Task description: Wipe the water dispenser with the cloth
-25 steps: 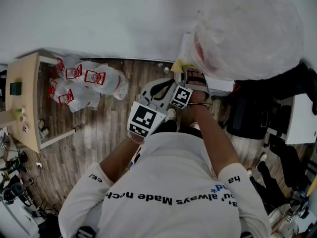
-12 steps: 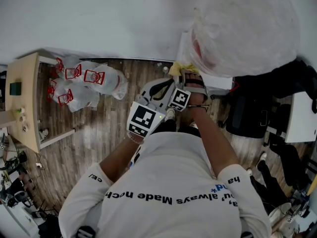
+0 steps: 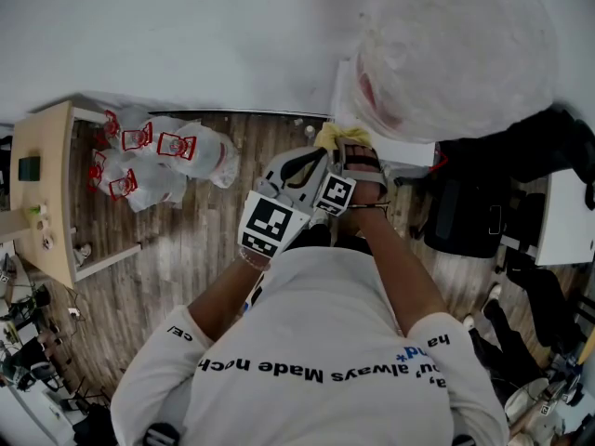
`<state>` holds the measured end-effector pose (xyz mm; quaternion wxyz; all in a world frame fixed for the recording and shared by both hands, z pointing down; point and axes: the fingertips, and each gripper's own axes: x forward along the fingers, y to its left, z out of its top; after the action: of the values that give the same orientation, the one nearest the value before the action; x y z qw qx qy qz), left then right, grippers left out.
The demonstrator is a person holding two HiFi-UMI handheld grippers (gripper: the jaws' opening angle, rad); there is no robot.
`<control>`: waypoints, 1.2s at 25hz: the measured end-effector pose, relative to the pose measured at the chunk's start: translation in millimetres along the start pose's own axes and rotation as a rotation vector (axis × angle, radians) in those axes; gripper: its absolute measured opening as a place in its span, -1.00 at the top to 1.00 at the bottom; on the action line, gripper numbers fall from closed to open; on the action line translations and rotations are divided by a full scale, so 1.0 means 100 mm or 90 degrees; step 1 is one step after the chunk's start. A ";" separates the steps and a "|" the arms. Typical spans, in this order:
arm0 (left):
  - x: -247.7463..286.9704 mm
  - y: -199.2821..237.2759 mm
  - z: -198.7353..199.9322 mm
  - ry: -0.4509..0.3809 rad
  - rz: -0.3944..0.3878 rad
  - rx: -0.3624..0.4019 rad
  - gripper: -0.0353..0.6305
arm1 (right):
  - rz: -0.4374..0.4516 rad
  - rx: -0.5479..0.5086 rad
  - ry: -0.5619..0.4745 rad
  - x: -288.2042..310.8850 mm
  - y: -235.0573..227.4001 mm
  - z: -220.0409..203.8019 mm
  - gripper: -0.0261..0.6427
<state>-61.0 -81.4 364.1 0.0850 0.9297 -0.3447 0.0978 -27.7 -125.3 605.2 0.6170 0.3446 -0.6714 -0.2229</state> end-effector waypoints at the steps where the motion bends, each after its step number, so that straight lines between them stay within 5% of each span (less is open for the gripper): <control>1: 0.00 0.00 0.00 0.000 0.000 0.000 0.83 | 0.001 0.001 0.000 -0.01 0.01 0.00 0.70; 24: -0.01 0.07 0.03 -0.006 -0.002 0.001 0.83 | 0.025 -0.001 -0.003 -0.16 0.24 0.04 0.68; 30: -0.06 0.09 0.03 -0.009 0.000 0.002 0.83 | -0.033 -0.018 -0.035 -0.30 0.00 0.18 0.67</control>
<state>-70.8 -85.1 360.7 0.0812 0.9304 -0.3455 0.0917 -45.2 -105.6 582.7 0.5971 0.3470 -0.6757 -0.2578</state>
